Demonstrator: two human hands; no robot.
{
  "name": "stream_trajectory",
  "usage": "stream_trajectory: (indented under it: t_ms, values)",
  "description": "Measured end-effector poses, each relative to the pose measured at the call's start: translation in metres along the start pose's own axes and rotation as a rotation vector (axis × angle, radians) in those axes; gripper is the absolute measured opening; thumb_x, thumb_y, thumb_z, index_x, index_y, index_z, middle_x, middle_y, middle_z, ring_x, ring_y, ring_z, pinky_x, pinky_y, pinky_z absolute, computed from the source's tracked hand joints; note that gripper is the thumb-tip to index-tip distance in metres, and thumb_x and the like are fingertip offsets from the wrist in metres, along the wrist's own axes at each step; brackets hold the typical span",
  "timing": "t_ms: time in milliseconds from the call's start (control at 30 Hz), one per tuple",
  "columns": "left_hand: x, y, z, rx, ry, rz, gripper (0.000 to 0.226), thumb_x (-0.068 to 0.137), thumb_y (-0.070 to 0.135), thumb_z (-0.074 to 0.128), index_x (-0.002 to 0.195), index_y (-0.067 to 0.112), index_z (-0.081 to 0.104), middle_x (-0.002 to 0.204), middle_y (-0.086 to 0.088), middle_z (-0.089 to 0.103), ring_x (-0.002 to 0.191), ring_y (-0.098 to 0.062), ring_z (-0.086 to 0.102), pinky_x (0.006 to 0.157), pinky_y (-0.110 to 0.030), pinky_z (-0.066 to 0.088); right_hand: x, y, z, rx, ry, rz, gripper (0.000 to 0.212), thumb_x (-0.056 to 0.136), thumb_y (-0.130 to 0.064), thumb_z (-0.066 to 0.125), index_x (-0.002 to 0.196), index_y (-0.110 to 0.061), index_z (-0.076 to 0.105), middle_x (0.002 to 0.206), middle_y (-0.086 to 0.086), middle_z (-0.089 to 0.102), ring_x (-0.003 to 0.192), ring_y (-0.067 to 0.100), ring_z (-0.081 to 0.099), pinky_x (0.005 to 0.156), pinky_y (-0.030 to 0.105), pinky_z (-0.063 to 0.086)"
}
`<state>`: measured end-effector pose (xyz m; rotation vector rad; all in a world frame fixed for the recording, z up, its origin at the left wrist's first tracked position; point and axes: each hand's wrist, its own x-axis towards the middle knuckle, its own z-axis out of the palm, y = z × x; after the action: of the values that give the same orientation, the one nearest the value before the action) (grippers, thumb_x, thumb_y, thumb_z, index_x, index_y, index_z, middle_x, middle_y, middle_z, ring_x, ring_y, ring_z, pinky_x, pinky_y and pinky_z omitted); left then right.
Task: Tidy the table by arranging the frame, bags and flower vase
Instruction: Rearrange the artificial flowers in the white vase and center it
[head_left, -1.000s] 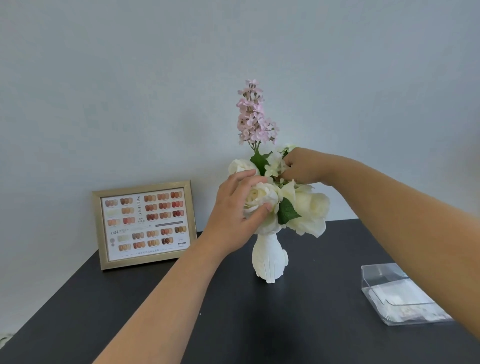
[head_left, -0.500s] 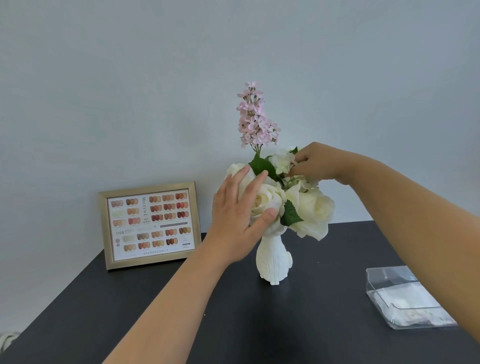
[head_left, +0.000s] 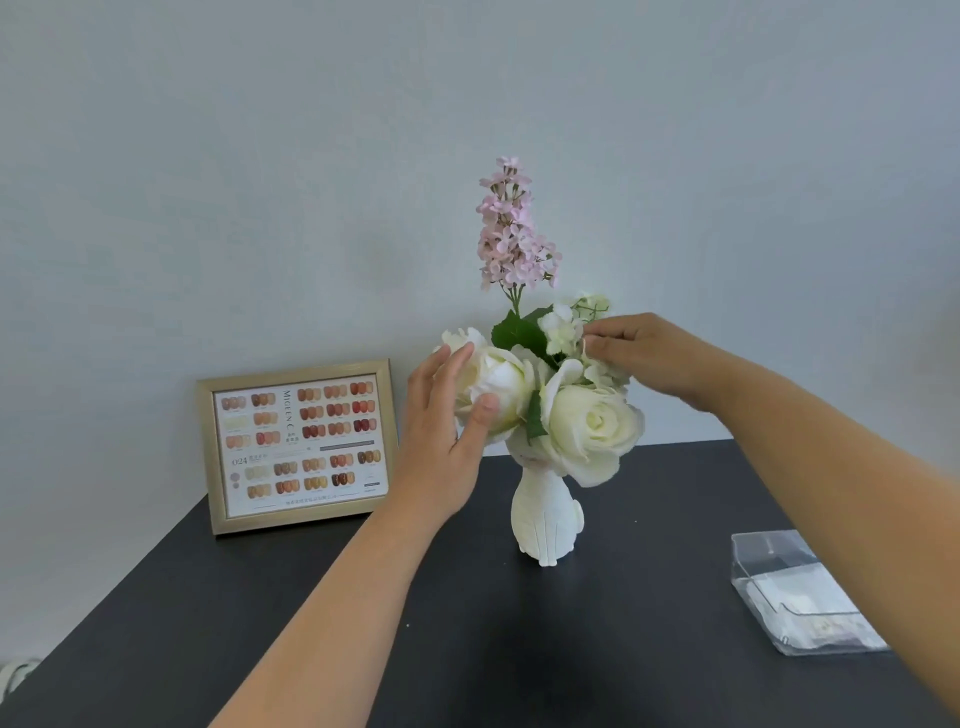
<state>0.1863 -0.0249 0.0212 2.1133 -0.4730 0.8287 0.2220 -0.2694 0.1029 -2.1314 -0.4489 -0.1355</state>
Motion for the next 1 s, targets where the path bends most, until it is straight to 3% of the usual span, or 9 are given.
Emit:
stream_trajectory:
  t_ms: [167,300,433,500,633,700,833,900,1000]
  values:
    - [0.009,-0.003,0.002,0.008,-0.03,-0.025,0.046,0.104,0.039,0.037,0.15,0.038,0.03,0.156,0.007,0.022,0.139,0.002,0.018,0.102,-0.005,0.013,-0.012,0.001,0.013,0.08,0.001,-0.04,0.018,0.097,-0.026,0.057,0.096,-0.03,0.076,0.07,-0.024,0.064,0.065,-0.009,0.057,0.061,0.006,0.043]
    - [0.014,-0.002,0.004,-0.055,-0.054,-0.051,0.049,0.103,0.04,0.034,0.151,0.038,0.028,0.156,0.007,0.024,0.144,-0.008,0.021,0.115,-0.03,0.019,-0.019,-0.002,0.017,0.056,0.009,-0.046,0.019,0.096,-0.027,0.058,0.104,-0.029,0.075,0.082,-0.02,0.069,0.078,-0.003,0.06,0.073,0.018,0.048]
    - [0.008,-0.001,0.006,-0.126,-0.08,-0.06,0.052,0.101,0.044,0.03,0.152,0.035,0.024,0.157,0.009,0.025,0.144,-0.006,0.022,0.119,-0.036,0.019,-0.025,-0.002,0.022,0.004,0.004,-0.065,0.028,0.097,-0.025,0.056,0.076,-0.038,0.067,0.053,-0.021,0.053,0.053,-0.004,0.048,0.062,0.013,0.04]
    - [0.006,-0.002,0.004,-0.133,-0.072,-0.06,0.051,0.102,0.047,0.026,0.152,0.036,0.024,0.157,0.01,0.025,0.144,-0.005,0.021,0.12,-0.036,0.018,-0.028,-0.001,0.023,0.003,-0.01,-0.073,0.021,0.097,-0.027,0.056,0.086,-0.036,0.07,0.06,-0.025,0.059,0.057,-0.006,0.052,0.063,0.012,0.04]
    - [0.006,-0.001,-0.006,-0.168,-0.057,-0.105,0.048,0.1,0.049,0.021,0.147,0.042,0.025,0.157,0.015,0.02,0.144,0.004,0.014,0.121,-0.032,0.013,-0.034,-0.005,0.016,0.02,-0.05,-0.105,0.023,0.098,-0.037,0.054,0.114,-0.036,0.071,0.108,-0.035,0.066,0.1,-0.014,0.058,0.082,0.01,0.042]
    - [0.008,0.002,-0.012,-0.185,-0.035,-0.102,0.051,0.101,0.049,0.022,0.15,0.038,0.025,0.158,0.013,0.02,0.145,0.003,0.014,0.121,-0.033,0.014,-0.034,-0.006,0.007,0.058,0.047,-0.125,0.025,0.097,-0.04,0.051,0.111,-0.04,0.072,0.107,-0.027,0.07,0.098,-0.01,0.062,0.079,0.011,0.046]
    - [0.013,0.016,-0.021,-0.174,0.007,-0.022,0.049,0.101,0.053,0.021,0.147,0.041,0.032,0.157,0.015,0.025,0.145,0.003,0.017,0.121,-0.039,0.017,-0.014,0.019,-0.015,0.276,0.392,0.14,0.029,0.091,-0.031,0.049,0.09,-0.015,0.074,0.089,0.008,0.076,0.065,0.017,0.067,0.062,0.028,0.053]
    - [0.016,0.024,-0.022,-0.158,-0.019,0.025,0.051,0.1,0.055,0.02,0.145,0.041,0.039,0.156,0.015,0.029,0.144,0.001,0.02,0.119,-0.042,0.019,-0.007,0.04,-0.016,0.373,0.334,0.38,0.028,0.091,-0.023,0.05,0.09,-0.003,0.07,0.081,0.015,0.075,0.061,0.025,0.065,0.058,0.031,0.054]
    - [0.02,0.029,-0.02,-0.12,-0.058,0.064,0.056,0.099,0.055,0.019,0.144,0.033,0.044,0.153,0.011,0.036,0.143,-0.002,0.026,0.118,-0.045,0.023,-0.003,0.071,0.0,0.45,0.172,0.572,0.029,0.096,-0.028,0.051,0.089,-0.005,0.067,0.084,0.017,0.075,0.071,0.031,0.067,0.065,0.035,0.054]
